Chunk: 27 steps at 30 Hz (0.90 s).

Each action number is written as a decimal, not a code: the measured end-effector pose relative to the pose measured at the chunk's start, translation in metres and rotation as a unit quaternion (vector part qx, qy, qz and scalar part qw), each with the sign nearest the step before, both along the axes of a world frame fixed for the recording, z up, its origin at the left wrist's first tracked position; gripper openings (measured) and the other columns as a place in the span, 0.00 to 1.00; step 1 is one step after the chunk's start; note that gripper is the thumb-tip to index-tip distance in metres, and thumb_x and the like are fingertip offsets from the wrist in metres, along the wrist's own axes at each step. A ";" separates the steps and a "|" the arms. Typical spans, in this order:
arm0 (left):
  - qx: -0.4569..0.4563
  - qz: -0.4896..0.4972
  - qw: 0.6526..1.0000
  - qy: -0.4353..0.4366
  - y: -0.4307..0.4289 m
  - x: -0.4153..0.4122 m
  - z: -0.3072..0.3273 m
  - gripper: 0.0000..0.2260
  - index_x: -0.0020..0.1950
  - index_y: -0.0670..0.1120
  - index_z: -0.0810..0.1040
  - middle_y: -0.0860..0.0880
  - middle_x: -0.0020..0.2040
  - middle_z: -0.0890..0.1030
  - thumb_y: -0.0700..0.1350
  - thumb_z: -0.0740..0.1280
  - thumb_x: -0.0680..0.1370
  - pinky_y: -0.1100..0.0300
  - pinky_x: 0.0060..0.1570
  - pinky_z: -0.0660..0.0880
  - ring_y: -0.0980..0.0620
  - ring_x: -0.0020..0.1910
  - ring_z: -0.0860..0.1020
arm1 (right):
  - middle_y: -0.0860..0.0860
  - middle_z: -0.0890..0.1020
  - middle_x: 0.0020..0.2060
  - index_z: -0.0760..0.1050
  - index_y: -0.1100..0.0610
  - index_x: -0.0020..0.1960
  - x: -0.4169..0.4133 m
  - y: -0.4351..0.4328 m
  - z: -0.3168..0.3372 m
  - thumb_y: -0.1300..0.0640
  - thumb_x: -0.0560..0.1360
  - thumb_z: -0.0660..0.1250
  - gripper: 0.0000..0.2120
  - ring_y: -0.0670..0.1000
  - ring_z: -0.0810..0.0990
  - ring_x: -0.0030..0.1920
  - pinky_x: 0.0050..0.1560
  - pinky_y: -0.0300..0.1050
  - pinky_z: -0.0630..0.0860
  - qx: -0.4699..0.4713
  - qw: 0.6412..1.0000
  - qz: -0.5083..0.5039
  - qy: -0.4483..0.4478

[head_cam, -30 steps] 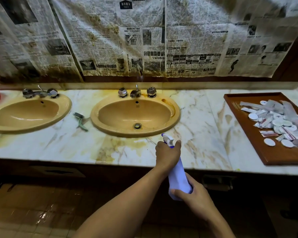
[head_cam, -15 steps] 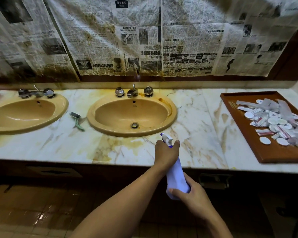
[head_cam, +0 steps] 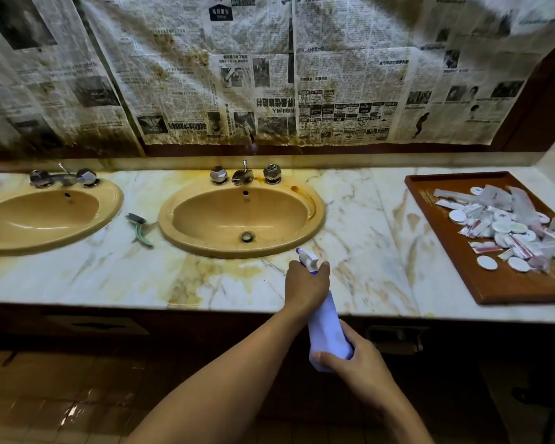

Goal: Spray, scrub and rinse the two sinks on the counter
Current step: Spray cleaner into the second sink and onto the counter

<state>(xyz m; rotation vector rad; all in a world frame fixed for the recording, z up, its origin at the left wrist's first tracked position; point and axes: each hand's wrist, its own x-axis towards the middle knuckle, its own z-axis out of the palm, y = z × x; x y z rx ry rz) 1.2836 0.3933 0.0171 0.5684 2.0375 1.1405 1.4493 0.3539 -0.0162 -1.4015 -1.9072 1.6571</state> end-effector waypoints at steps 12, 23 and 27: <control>-0.016 -0.014 1.000 0.009 0.004 0.006 0.004 0.14 0.54 0.42 0.76 0.50 0.46 0.79 0.52 0.66 0.79 0.58 0.40 0.70 0.50 0.46 0.78 | 0.45 0.79 0.69 0.68 0.45 0.78 0.007 0.000 0.000 0.33 0.57 0.74 0.51 0.46 0.79 0.65 0.62 0.46 0.78 0.002 1.000 -0.009 -0.002; 0.001 -0.031 0.998 -0.052 0.018 0.018 0.003 0.21 0.61 0.43 0.73 0.46 0.56 0.81 0.57 0.69 0.78 0.55 0.50 0.73 0.46 0.57 0.80 | 0.44 0.80 0.66 0.70 0.45 0.77 0.012 0.004 0.001 0.34 0.58 0.75 0.49 0.44 0.79 0.63 0.62 0.47 0.78 0.004 0.999 -0.034 -0.001; -0.016 -0.033 0.999 -0.031 0.020 0.020 0.004 0.20 0.63 0.43 0.73 0.46 0.58 0.80 0.56 0.68 0.79 0.56 0.49 0.70 0.46 0.56 0.78 | 0.43 0.81 0.65 0.70 0.45 0.77 0.014 0.006 0.000 0.34 0.58 0.75 0.48 0.44 0.80 0.62 0.61 0.47 0.78 0.007 0.999 -0.040 -0.008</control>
